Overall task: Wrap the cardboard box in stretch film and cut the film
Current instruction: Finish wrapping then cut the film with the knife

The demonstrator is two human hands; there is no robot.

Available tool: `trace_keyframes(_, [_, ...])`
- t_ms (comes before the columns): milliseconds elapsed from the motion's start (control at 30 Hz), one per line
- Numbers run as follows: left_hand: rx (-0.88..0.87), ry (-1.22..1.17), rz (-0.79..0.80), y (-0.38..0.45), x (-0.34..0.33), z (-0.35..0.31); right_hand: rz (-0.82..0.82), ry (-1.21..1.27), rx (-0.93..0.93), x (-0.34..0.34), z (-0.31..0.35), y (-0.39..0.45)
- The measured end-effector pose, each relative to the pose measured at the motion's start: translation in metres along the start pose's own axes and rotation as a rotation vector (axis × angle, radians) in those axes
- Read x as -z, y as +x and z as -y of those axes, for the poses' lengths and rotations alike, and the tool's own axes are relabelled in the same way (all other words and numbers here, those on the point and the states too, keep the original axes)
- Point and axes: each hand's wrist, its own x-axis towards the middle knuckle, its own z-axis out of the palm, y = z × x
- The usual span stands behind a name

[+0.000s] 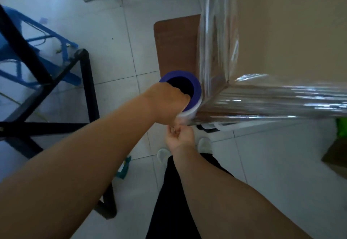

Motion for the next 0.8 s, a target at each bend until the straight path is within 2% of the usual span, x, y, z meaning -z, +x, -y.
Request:
trace_keyframes(333, [-0.112,0.092,0.093,0.001,0.006,0.012,-0.037,0.134,0.026,-0.001,-0.010,0.007])
trace_keyframes(433, [-0.144,0.146,0.062,-0.002,0.007,0.009,-0.091,0.158,0.034,-0.001,-0.015,0.009])
trace_keyframes(533, [-0.165,0.169,0.029,-0.006,0.004,0.003,-0.057,0.154,0.059,0.000,-0.024,0.005])
trace_keyframes(800, [0.005,0.031,0.115,-0.001,0.002,0.012,-0.017,0.049,0.066,-0.017,-0.029,0.004])
